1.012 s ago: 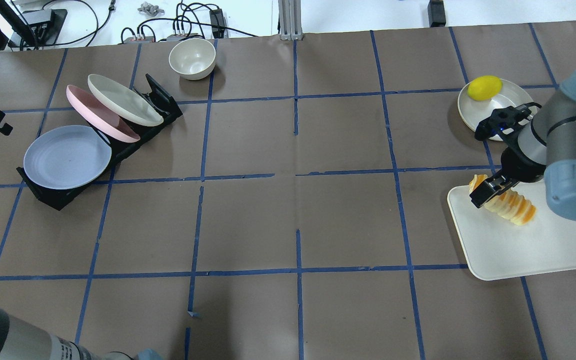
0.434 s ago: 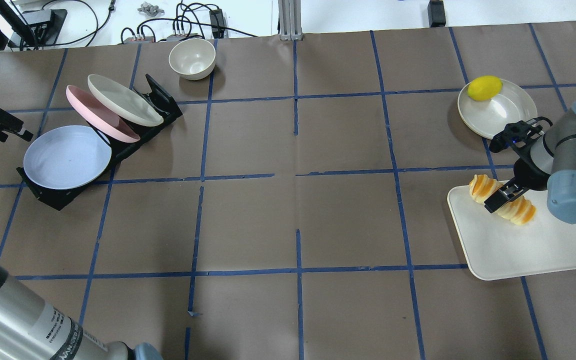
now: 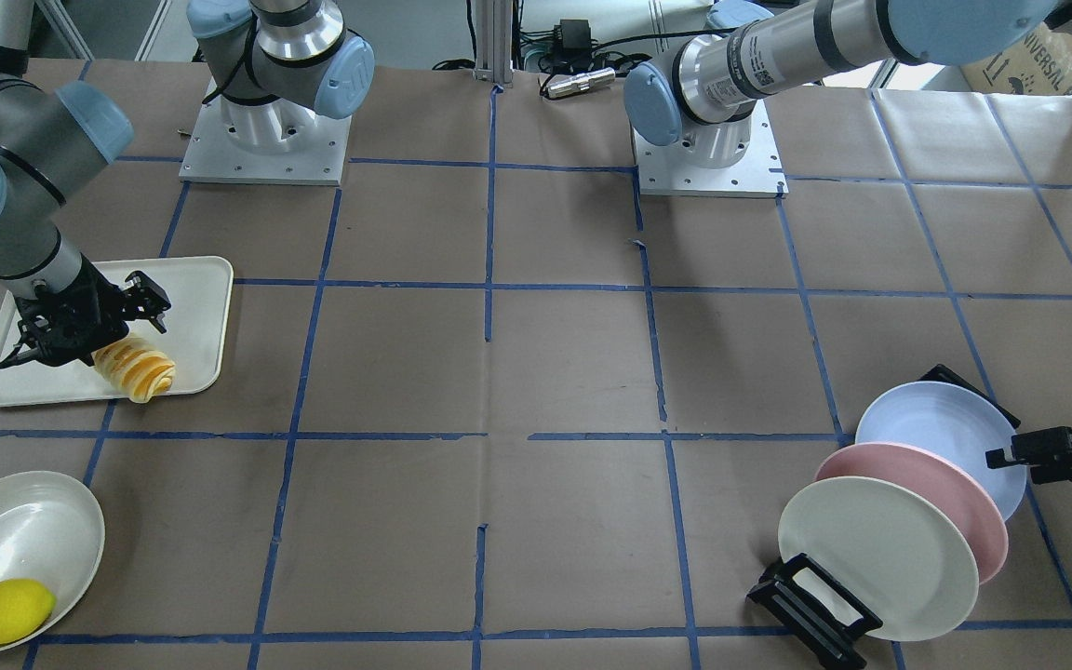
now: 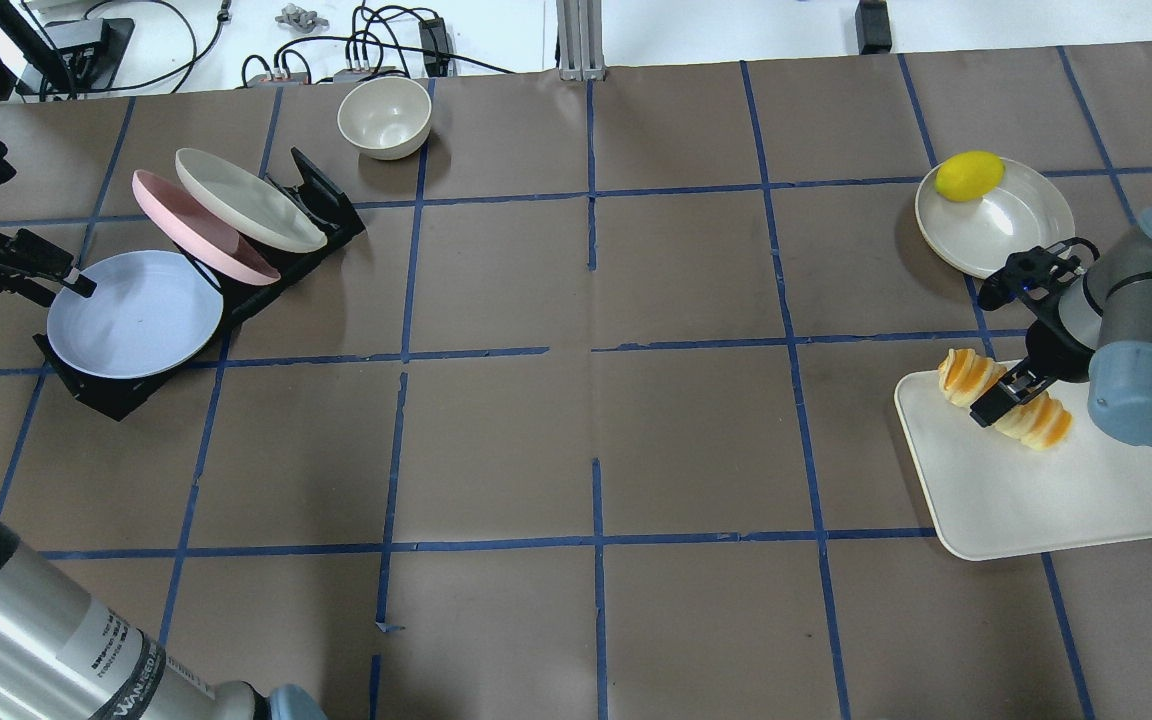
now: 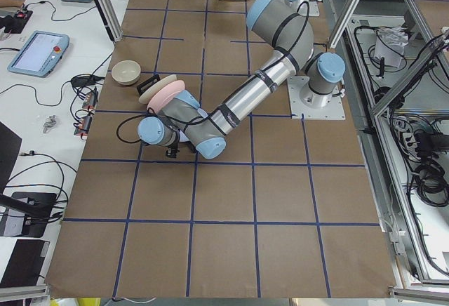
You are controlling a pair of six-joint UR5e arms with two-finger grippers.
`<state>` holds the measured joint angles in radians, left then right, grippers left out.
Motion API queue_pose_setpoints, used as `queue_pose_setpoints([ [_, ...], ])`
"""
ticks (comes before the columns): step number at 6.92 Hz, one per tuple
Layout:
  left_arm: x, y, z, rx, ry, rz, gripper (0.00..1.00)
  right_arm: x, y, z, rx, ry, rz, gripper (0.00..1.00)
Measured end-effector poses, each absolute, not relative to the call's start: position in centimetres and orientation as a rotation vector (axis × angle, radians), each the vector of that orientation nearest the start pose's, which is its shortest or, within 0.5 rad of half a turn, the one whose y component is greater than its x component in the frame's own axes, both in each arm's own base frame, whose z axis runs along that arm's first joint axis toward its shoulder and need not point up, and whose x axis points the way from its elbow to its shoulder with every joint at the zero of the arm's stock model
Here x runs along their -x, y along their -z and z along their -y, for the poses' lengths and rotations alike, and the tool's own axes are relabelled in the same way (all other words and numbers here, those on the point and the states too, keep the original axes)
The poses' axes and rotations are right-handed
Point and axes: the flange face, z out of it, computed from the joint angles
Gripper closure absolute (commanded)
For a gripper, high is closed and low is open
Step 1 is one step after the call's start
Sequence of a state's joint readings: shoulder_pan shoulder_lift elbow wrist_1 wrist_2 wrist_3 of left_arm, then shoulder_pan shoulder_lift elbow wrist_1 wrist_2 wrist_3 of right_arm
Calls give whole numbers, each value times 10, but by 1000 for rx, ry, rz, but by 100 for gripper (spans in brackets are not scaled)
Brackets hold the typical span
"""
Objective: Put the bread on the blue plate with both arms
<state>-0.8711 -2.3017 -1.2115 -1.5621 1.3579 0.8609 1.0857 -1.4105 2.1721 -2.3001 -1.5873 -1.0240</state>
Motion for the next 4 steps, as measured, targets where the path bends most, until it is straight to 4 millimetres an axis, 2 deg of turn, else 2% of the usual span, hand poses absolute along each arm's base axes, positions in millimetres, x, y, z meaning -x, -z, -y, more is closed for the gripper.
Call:
queue_pose_setpoints([
  [1,-336,-204,640,-199,-240,-3554,55,99,-205,457,814,-61,-3017,38],
  [2,-336,-198,640,-187,-267,-3563,78,103,-199,457,798,-76,-3011,61],
  [3,-337,-196,640,-182,-279,-3566,85,106,-192,457,785,-96,-3007,74],
  [4,-337,-198,640,-181,-277,-3564,87,107,-190,457,769,-112,-3012,78],
])
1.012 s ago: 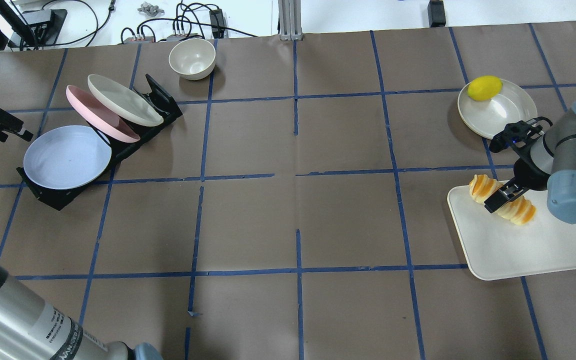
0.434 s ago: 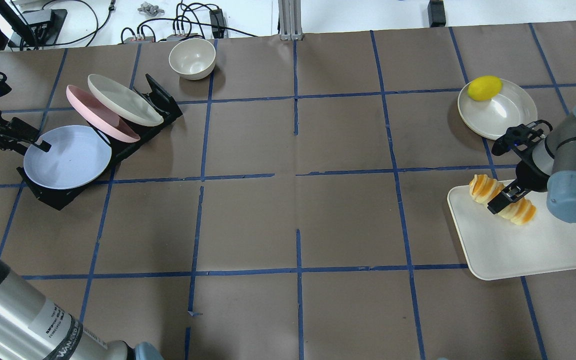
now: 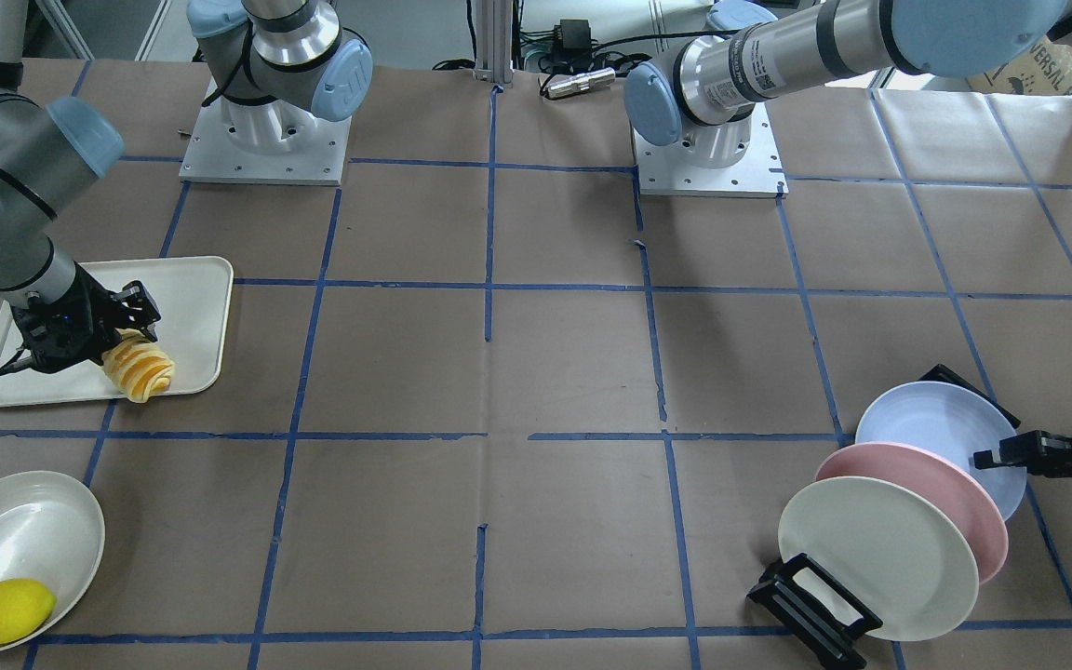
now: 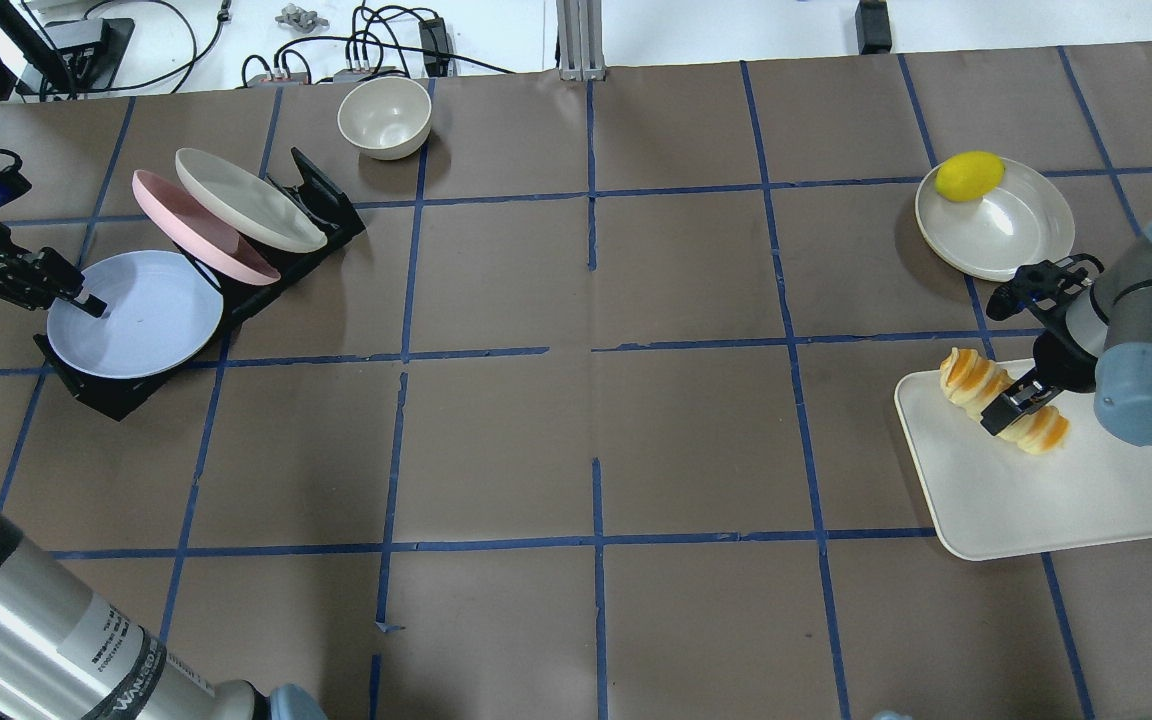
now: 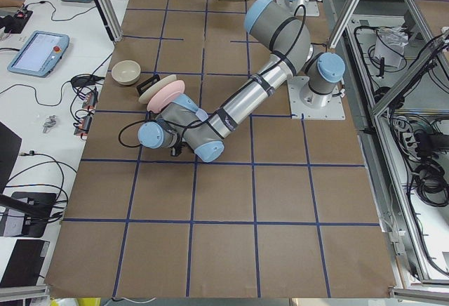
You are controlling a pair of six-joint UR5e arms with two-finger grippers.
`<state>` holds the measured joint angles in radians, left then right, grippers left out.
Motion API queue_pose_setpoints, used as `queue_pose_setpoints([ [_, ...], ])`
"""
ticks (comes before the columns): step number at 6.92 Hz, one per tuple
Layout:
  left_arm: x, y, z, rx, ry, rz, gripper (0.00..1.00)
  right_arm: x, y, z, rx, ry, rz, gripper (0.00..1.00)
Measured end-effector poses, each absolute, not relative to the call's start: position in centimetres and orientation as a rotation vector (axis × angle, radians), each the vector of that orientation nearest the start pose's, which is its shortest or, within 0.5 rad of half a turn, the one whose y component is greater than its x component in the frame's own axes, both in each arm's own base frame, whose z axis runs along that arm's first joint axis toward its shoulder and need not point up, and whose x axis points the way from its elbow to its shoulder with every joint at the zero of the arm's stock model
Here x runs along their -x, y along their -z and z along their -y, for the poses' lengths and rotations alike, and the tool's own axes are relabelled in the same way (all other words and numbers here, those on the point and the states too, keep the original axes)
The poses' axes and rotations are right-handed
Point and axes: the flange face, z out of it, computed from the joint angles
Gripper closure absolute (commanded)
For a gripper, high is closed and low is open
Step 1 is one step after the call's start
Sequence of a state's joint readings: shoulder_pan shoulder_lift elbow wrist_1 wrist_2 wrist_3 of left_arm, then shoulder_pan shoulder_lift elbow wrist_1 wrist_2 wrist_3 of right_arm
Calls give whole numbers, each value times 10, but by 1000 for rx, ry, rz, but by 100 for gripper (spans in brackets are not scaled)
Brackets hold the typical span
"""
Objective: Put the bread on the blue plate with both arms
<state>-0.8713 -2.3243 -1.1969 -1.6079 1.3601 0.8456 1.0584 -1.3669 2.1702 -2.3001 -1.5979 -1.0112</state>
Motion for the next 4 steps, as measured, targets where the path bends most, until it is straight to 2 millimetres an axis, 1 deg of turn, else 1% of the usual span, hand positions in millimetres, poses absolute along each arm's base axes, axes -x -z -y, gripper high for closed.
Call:
queue_pose_setpoints([
  [1,-338,-202,641,-182,-267,-3559,87,108,-194,457,751,-115,-3024,82],
  [2,-340,-209,645,-186,-248,-3549,87,108,-206,459,719,-109,-3042,81],
  [3,-342,-220,649,-192,-224,-3537,87,105,-229,464,671,-116,-3051,80],
  [4,-343,-230,654,-198,-209,-3529,88,93,-264,476,627,-148,-3046,78],
])
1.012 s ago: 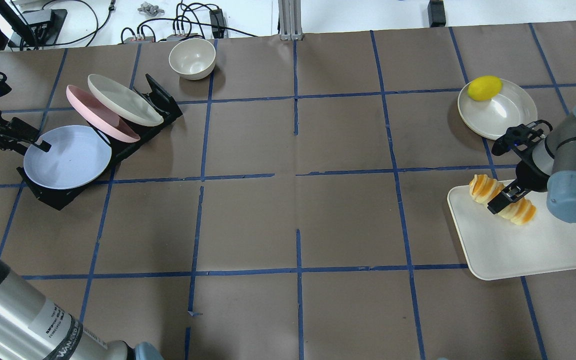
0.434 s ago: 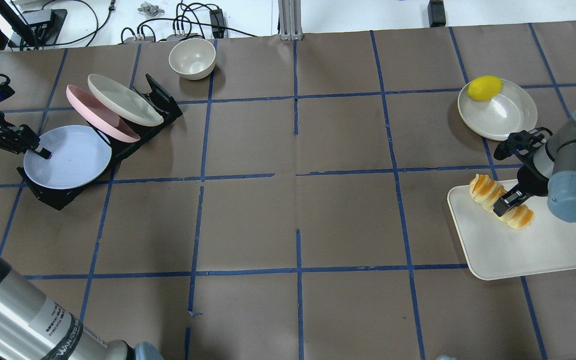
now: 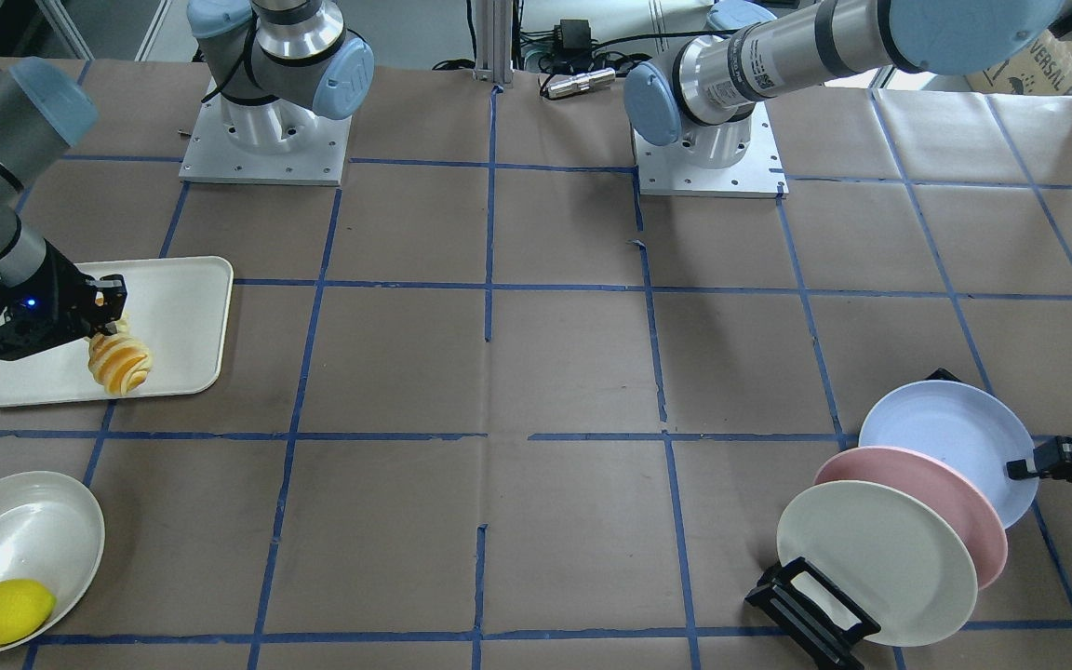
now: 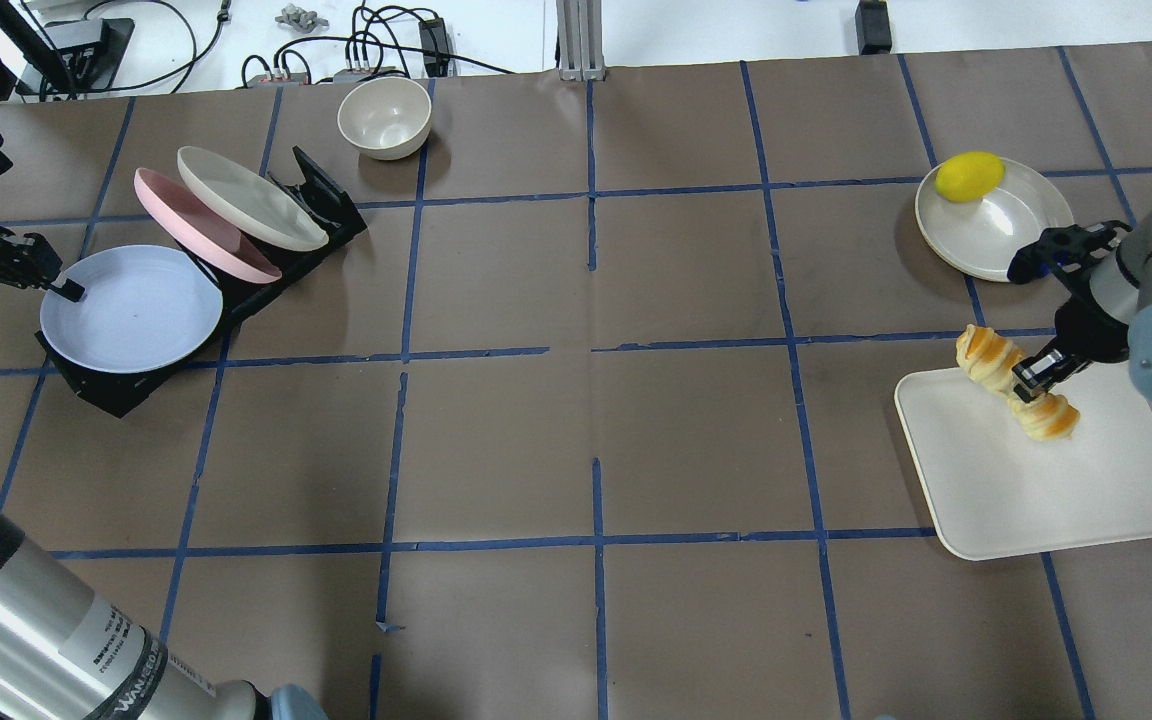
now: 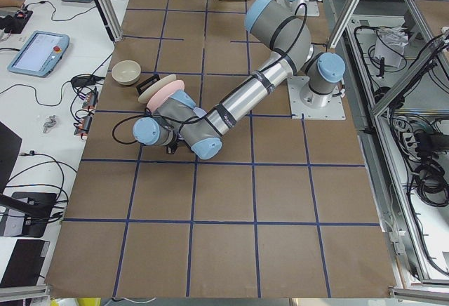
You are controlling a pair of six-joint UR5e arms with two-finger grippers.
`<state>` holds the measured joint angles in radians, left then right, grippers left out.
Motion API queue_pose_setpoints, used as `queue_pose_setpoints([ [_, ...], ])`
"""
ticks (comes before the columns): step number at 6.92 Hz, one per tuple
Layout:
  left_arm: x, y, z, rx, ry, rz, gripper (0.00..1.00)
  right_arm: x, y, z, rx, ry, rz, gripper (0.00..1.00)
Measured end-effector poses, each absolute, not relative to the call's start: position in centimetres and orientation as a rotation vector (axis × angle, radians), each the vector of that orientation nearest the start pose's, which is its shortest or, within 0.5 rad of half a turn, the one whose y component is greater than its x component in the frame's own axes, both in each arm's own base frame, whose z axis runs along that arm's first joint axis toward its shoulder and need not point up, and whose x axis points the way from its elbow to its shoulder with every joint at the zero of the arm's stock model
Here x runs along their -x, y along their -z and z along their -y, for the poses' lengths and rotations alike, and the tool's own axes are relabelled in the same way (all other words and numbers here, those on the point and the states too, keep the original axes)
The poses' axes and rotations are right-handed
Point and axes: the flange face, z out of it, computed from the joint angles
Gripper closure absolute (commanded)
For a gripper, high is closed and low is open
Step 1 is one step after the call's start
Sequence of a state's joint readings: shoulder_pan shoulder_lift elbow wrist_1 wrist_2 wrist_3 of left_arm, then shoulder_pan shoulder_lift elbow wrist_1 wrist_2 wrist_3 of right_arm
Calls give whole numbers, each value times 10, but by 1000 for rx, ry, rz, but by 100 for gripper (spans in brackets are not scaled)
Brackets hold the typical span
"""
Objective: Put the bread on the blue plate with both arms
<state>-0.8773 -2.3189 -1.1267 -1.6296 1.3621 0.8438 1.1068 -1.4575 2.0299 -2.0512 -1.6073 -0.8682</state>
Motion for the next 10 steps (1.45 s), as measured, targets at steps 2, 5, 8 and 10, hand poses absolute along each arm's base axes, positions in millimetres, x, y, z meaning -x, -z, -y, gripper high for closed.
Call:
queue_pose_setpoints([
  [2,-344,-240,653,-201,-211,-3527,90,38,-346,505,525,-279,-3016,78],
  [5,-348,-276,636,-238,-273,-3458,90,-62,-415,495,423,-314,-3058,79],
  [8,-290,-361,609,-315,-290,-3414,90,-142,-432,468,407,-270,-3102,78],
  [10,-201,-407,577,-360,-310,-3362,90,-151,-432,463,377,-269,-3109,78],
])
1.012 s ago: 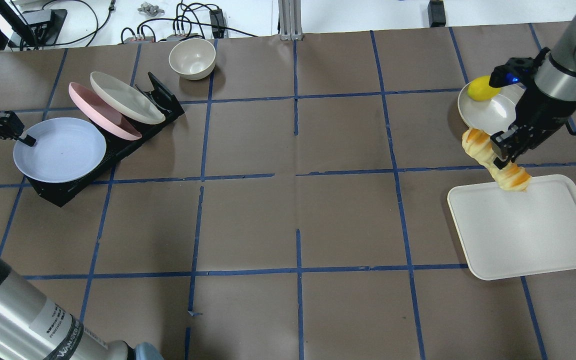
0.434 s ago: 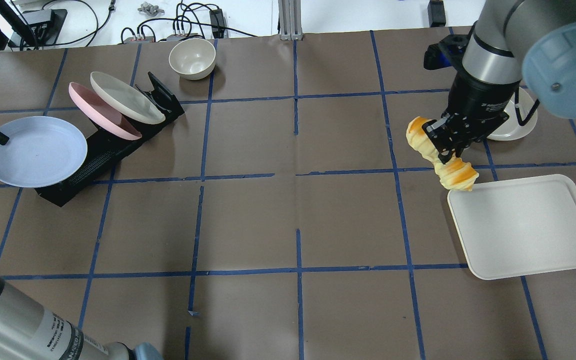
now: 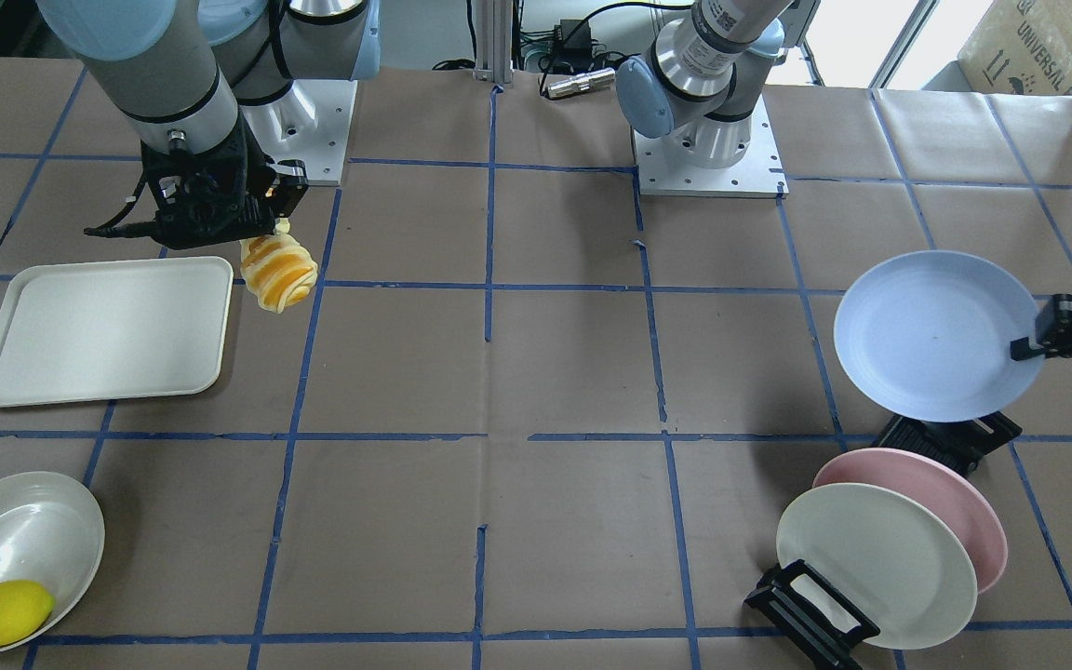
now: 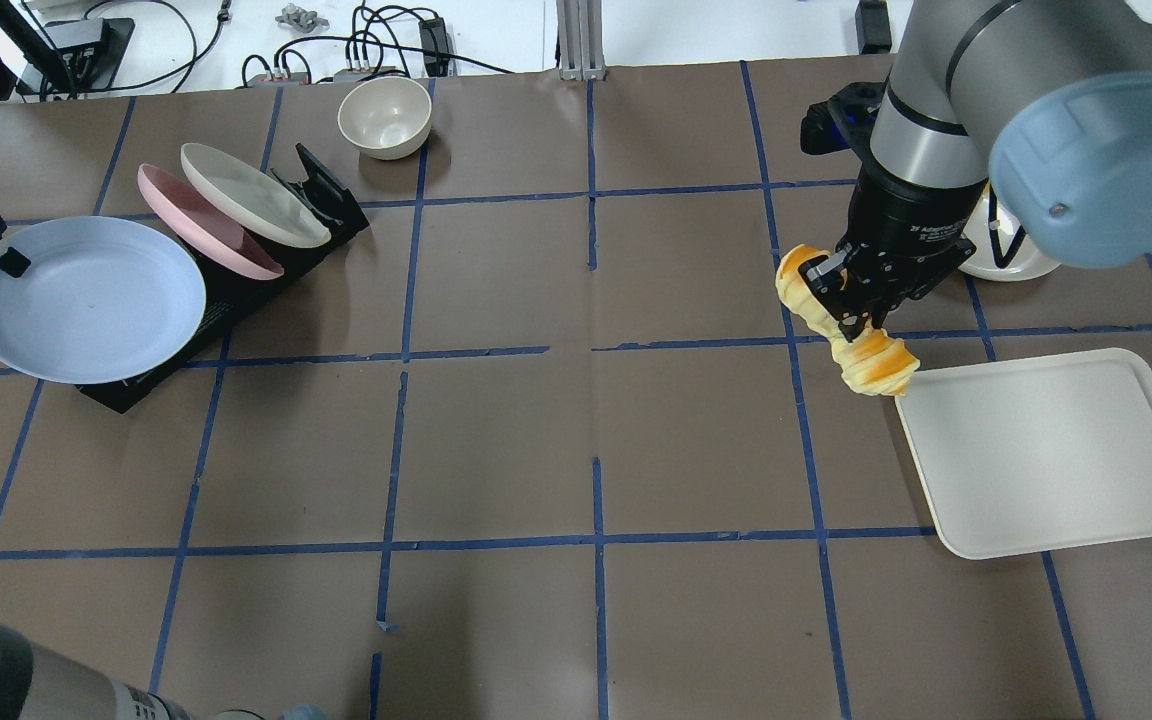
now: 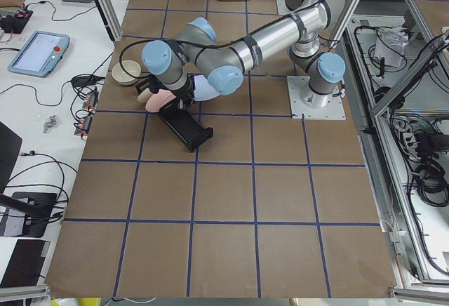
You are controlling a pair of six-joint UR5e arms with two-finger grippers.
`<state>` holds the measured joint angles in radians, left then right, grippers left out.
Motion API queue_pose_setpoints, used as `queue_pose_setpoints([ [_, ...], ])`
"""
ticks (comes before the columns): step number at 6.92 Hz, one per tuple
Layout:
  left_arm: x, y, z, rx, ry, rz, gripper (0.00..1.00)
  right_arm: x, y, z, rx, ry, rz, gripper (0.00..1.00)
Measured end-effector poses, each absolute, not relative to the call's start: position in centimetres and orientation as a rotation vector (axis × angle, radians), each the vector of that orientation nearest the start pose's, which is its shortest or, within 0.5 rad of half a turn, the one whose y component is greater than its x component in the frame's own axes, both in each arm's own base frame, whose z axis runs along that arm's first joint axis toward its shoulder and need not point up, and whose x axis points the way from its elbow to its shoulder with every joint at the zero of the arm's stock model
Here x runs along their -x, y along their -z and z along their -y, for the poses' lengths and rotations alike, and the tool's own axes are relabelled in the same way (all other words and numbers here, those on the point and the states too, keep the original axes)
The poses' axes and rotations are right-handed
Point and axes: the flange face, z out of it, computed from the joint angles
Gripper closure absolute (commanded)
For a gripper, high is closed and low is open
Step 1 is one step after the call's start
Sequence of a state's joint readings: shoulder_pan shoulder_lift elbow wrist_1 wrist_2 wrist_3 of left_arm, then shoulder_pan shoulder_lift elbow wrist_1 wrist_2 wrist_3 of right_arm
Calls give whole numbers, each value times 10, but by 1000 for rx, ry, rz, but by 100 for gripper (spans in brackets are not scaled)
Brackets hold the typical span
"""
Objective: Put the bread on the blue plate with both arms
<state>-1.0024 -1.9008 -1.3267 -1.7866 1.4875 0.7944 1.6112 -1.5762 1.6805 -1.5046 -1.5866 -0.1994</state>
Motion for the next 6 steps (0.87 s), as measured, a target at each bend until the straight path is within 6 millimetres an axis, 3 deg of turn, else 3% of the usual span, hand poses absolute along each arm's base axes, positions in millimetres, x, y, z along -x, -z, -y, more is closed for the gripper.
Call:
queue_pose_setpoints([
  [2,-89,-409,554,-307,-331,-3323,90,-153,-430,462,363,-275,-3111,78],
  [4,27,-380,557,-311,-253,-3295,90,-153,-425,453,366,-288,-3109,78],
  [5,75,-362,557,-338,-193,-3325,90,-152,-421,447,370,-298,-3107,78],
  [6,111,-342,557,-352,-148,-3356,90,-152,-419,443,373,-303,-3106,78],
])
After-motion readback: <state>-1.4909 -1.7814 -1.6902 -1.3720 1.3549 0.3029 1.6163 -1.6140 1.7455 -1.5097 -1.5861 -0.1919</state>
